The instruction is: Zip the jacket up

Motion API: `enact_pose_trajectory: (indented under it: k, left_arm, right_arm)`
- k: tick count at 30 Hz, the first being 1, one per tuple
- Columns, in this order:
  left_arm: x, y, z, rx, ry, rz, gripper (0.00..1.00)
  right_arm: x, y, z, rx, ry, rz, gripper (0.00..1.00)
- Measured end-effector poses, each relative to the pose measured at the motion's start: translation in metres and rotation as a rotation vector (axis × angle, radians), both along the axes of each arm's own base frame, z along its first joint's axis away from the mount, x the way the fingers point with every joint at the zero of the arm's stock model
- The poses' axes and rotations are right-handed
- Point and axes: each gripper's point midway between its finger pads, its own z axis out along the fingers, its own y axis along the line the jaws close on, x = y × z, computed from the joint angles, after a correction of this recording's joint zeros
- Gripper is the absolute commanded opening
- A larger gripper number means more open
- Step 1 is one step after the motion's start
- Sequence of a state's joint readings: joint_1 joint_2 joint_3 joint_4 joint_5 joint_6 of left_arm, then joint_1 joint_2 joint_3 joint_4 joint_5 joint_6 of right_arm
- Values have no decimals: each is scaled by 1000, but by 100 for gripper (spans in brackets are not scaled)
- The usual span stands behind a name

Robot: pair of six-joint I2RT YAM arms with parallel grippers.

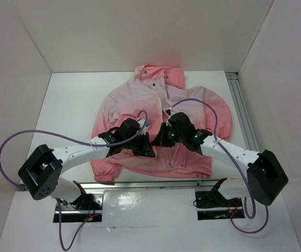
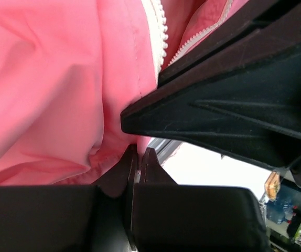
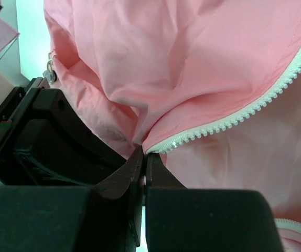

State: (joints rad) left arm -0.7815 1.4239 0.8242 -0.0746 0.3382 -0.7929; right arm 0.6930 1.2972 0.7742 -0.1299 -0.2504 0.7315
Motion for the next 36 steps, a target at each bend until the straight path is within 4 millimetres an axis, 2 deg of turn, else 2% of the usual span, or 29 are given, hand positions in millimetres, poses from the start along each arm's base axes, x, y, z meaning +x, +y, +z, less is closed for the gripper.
enact_pose_trajectory:
  k: [3, 5, 7, 11, 12, 14, 16, 17, 19, 21, 24, 25, 27, 33, 36]
  left_arm:
    - [0, 0, 0, 0, 1, -1, 0]
    - [0, 0, 0, 1, 2, 1, 0]
    - [1, 3, -2, 9, 10, 6, 0]
    - [10, 18, -8, 17, 32, 45, 0]
    - [14, 23, -10, 21, 39, 63, 0]
    - [24, 35, -12, 23, 56, 102, 0]
    - [33, 45, -13, 21, 59, 133, 0]
    - [37, 48, -12, 19, 57, 142, 0]
    - [42, 53, -12, 17, 55, 153, 0]
    - [42, 55, -12, 16, 62, 153, 0]
    - [40, 55, -11, 13, 70, 145, 0]
    - [40, 54, -11, 11, 71, 142, 0]
    - [39, 53, -10, 5, 74, 135, 0]
    - [37, 52, -7, -4, 76, 126, 0]
    - [37, 52, -7, -6, 75, 123, 0]
  right_arm:
    - [0, -4, -1, -11, 13, -11, 26]
    - [2, -8, 1, -28, 14, -26, 54]
    - [8, -15, 10, -48, -11, -51, 54]
    - [21, -37, 51, -51, -107, -131, 51]
    - [21, -44, 61, -48, -136, -155, 47]
    - [14, -63, 78, -54, -175, -208, 45]
    - [3, -83, 83, -68, -194, -265, 44]
    - [-2, -91, 78, -83, -182, -284, 46]
    - [-15, -105, 54, -119, -131, -318, 54]
    - [-30, -117, 14, -186, -42, -334, 67]
    - [-53, -131, -42, -290, 91, -330, 79]
    - [-59, -134, -54, -312, 123, -327, 80]
    - [-64, -135, -66, -333, 159, -314, 81]
    - [-59, -126, -79, -323, 168, -293, 82]
    - [-57, -125, -85, -325, 163, -287, 76]
